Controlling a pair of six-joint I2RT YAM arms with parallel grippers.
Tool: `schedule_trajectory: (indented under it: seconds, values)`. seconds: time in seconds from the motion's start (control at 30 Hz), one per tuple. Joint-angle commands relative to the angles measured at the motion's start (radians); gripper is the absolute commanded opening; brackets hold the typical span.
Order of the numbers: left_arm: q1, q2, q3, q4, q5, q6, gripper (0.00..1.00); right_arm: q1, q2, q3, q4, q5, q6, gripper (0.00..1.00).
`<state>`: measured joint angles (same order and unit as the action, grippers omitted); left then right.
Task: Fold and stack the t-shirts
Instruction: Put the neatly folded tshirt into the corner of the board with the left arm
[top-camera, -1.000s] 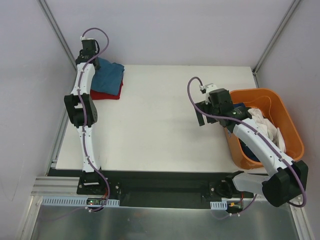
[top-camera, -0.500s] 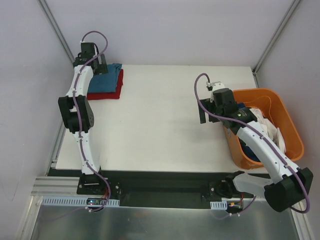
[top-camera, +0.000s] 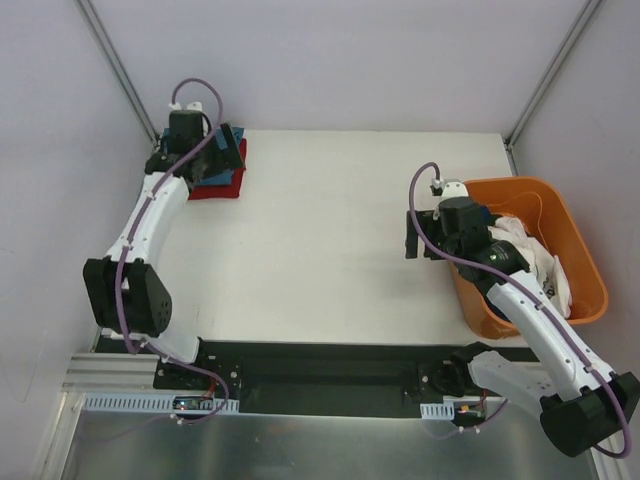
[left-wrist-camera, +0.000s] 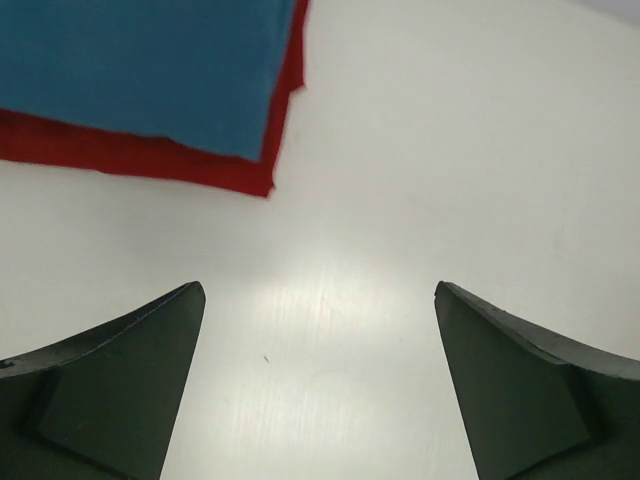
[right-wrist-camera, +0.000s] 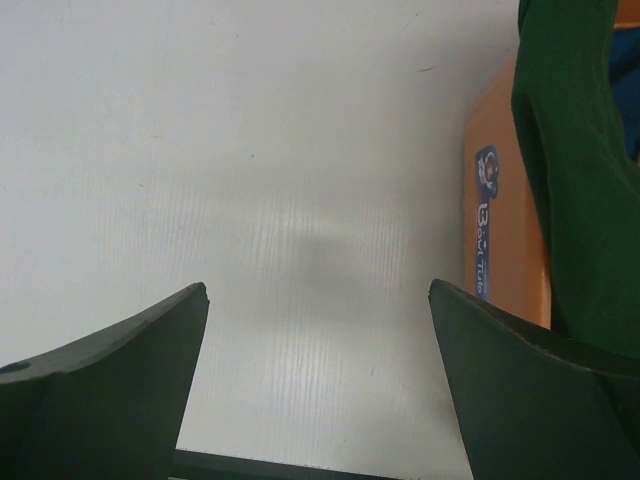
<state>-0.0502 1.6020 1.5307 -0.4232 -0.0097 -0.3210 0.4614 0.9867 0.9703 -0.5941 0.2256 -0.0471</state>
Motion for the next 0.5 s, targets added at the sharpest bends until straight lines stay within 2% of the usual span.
schedule_trajectory:
  seconds: [0.0,0.07,0.17,0.3,0.47]
  values:
    - [-0.146,-0.193,-0.267,0.052,-0.047,-0.069,0.99,-0.004,-0.068,-0.054,0.053,-0.034,0.070,0.96]
    - [-0.229,-0.341,-0.399,0.131,-0.050,-0.085,0.99,-0.004,-0.089,-0.088,0.065,-0.040,0.082,0.96]
    - [-0.296,-0.520,-0.619,0.159,-0.073,-0.151,0.99,-0.004,-0.137,-0.157,0.094,-0.072,0.087,0.96]
    - [-0.327,-0.713,-0.912,0.196,-0.125,-0.240,0.99,-0.003,-0.204,-0.290,0.177,-0.094,0.105,0.96]
    - [-0.327,-0.893,-1.018,0.193,-0.191,-0.243,0.99,0.000,-0.308,-0.432,0.287,-0.120,0.124,0.96]
